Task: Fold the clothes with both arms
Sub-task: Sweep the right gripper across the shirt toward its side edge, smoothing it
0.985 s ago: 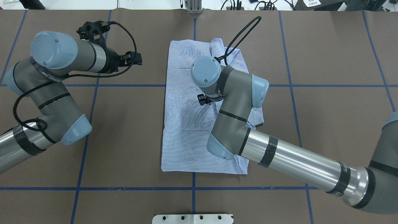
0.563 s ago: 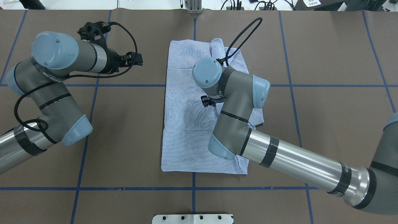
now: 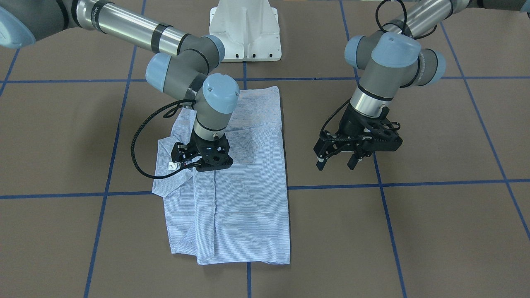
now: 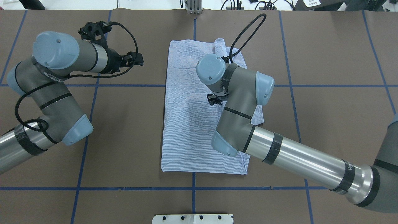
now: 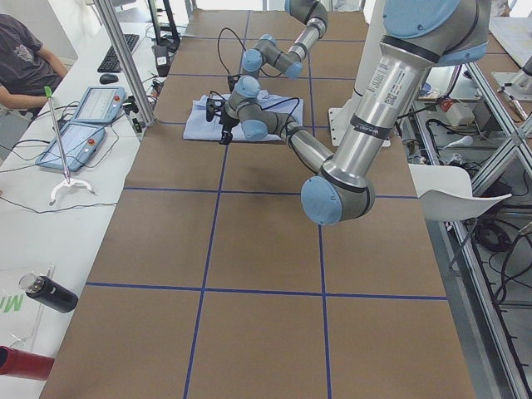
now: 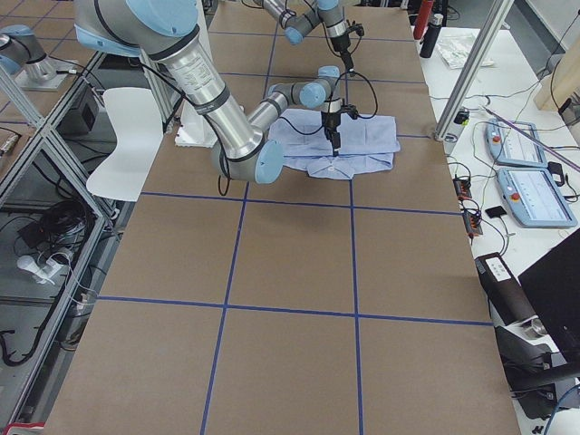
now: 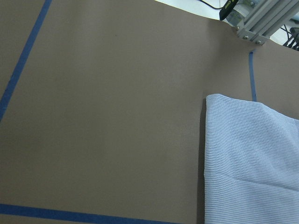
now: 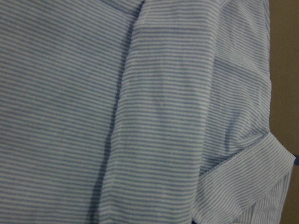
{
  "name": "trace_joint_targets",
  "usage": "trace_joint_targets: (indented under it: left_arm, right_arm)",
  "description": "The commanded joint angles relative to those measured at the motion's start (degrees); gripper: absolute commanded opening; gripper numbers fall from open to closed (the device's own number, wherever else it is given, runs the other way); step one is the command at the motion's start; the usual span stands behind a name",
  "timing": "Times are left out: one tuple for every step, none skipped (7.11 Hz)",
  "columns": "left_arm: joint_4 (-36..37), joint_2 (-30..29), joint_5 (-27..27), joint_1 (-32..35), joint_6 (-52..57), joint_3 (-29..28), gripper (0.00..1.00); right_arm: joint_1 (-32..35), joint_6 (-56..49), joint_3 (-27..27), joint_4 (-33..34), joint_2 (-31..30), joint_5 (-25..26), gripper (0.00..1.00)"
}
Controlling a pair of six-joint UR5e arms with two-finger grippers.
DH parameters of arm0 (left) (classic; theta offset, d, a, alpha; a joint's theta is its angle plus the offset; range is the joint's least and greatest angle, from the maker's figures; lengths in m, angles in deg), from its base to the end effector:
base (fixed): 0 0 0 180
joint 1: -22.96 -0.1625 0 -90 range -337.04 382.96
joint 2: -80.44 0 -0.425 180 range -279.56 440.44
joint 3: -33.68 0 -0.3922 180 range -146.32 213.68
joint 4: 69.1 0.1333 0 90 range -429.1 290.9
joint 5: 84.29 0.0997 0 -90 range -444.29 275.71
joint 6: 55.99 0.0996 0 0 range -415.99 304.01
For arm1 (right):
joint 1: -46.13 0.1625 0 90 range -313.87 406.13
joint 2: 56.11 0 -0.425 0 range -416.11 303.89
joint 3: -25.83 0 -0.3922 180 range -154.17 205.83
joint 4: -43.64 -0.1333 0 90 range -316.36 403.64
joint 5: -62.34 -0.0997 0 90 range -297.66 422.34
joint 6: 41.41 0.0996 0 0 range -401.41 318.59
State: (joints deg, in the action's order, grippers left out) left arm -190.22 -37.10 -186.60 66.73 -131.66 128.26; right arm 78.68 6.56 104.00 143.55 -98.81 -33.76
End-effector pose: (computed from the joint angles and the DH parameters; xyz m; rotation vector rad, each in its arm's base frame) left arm 0.3994 -0.5378 0.2856 0.3673 1.0597 -0.3407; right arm -0.5783 -0.5147 0.2695 0.1870 -0.4186 -0.1863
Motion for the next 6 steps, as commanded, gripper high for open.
trace_joint_targets:
  left_arm:
    - [0.0,-0.06,0.01,0.0,-0.01,0.16,1.0]
    - [0.0,-0.15,0.01,0.0,-0.1,0.16,1.0]
    - [0.0,-0.24,0.01,0.0,-0.1,0.16,1.0]
    - [0.0,-0.24,0.01,-0.09,-0.1,0.16,1.0]
    - [0.0,-0.33,0.01,-0.09,-0.36,0.25,1.0]
    - [0.0,-0.33,0.01,-0.09,-0.97,0.25,1.0]
  right_arm:
    - [1.46,-2.51,4.33,0.81,-4.47,-0.23,1.0]
    - [2.42,-3.66,7.06,0.81,-7.11,-0.31,1.0]
    - [3.21,-5.24,9.35,2.03,-8.79,-0.31,1.0]
    - [3.91,-7.17,11.37,4.57,-9.33,-0.31,1.0]
    - [4.01,-7.36,12.7,5.11,-10.99,-0.31,1.0]
    - [3.92,-7.36,12.8,4.86,-11.96,-0.23,1.0]
